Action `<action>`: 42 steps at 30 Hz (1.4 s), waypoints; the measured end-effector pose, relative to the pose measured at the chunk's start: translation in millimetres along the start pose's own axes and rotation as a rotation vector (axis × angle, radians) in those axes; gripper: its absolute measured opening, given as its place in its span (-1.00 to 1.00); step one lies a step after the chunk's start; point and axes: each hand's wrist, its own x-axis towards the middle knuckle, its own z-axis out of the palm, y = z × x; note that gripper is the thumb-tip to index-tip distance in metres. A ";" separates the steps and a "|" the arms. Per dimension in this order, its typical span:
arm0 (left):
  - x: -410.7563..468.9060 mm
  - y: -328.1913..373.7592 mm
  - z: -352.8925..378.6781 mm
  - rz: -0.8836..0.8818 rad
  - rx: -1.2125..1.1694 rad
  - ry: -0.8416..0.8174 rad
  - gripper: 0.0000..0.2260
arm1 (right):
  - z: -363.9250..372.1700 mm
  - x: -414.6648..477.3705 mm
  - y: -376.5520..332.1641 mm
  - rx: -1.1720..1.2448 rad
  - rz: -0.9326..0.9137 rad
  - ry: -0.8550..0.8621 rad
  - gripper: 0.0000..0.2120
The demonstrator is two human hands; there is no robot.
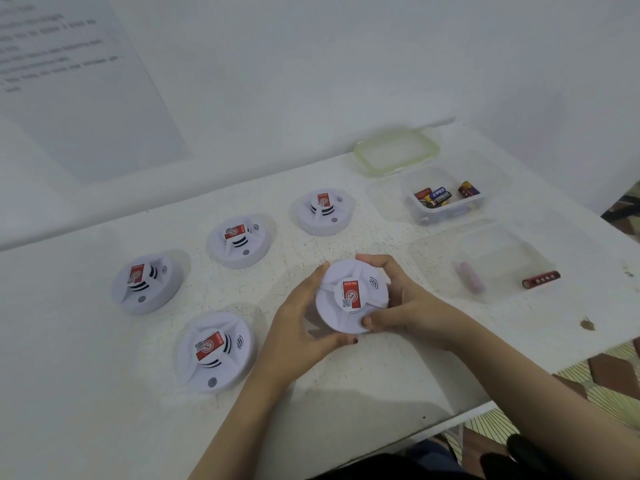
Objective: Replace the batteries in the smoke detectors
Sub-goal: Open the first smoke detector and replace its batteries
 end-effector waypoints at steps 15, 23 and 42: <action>-1.2 -4.7 1.0 -0.067 -0.003 -0.032 -0.15 | -2.5 1.4 1.0 -0.007 -0.005 -0.007 -0.23; -0.5 -5.8 1.9 -0.084 0.006 -0.015 -0.15 | -3.1 2.0 1.8 0.010 -0.011 -0.017 -0.24; 0.1 0.2 0.4 -0.050 -0.059 0.019 -0.22 | -1.8 -1.6 -0.3 0.193 -0.010 0.028 -0.47</action>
